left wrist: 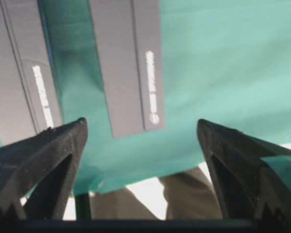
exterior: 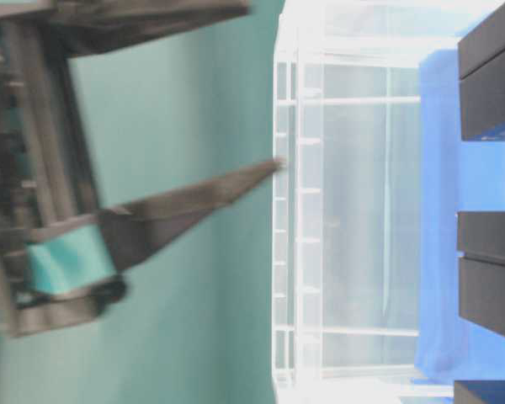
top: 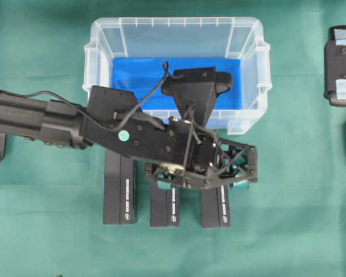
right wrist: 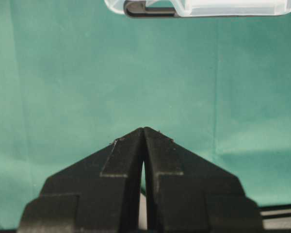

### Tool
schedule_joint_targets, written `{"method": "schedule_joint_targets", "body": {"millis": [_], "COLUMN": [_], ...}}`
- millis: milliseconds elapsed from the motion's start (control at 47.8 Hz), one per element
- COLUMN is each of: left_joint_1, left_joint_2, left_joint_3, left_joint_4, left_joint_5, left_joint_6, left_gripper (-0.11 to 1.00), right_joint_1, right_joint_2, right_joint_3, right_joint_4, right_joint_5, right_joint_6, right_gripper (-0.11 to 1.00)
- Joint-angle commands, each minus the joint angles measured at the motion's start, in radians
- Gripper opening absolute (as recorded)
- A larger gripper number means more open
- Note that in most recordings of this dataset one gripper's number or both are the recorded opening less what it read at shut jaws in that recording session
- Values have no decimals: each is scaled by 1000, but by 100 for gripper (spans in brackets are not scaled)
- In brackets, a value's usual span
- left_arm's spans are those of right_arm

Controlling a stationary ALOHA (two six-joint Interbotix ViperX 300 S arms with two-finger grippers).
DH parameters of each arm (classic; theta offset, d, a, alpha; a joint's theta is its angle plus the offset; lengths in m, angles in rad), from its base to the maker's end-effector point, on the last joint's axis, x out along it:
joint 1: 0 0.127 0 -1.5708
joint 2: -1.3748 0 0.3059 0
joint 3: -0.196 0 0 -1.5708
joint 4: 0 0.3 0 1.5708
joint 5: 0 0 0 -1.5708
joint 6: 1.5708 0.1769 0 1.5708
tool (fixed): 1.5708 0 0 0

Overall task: Take the box out of the case with the left arm.
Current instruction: 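Open the left gripper, release the box, and withdraw left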

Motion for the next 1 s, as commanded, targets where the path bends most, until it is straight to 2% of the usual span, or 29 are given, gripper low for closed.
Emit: {"method": "schedule_joint_targets", "body": {"millis": [0, 314, 461, 691, 984], "left_joint_1": [5, 2, -5, -20, -49], "left_joint_2": [-37, -44, -75, -210, -454], "left_joint_3": [-66, -57, -12, 163, 469], "left_joint_4": [0, 2, 3, 3, 3], "left_joint_5": [31, 44, 57, 80, 41], "left_joint_6": [5, 21, 35, 32, 6], "left_gripper": [93, 92, 93, 93, 93], "right_joint_1": [0, 0, 0, 0, 0], "right_joint_2": [-2, -2, -5, -5, -5], "right_joint_3": [-11, -9, -9, -9, -9], "right_joint_4": [-2, -2, -2, -2, -2], "right_joint_5": [-2, -2, -2, -2, 3], "right_joint_6": [-2, -2, -3, -3, -3], "right_gripper": [3, 3, 3, 3, 3]}}
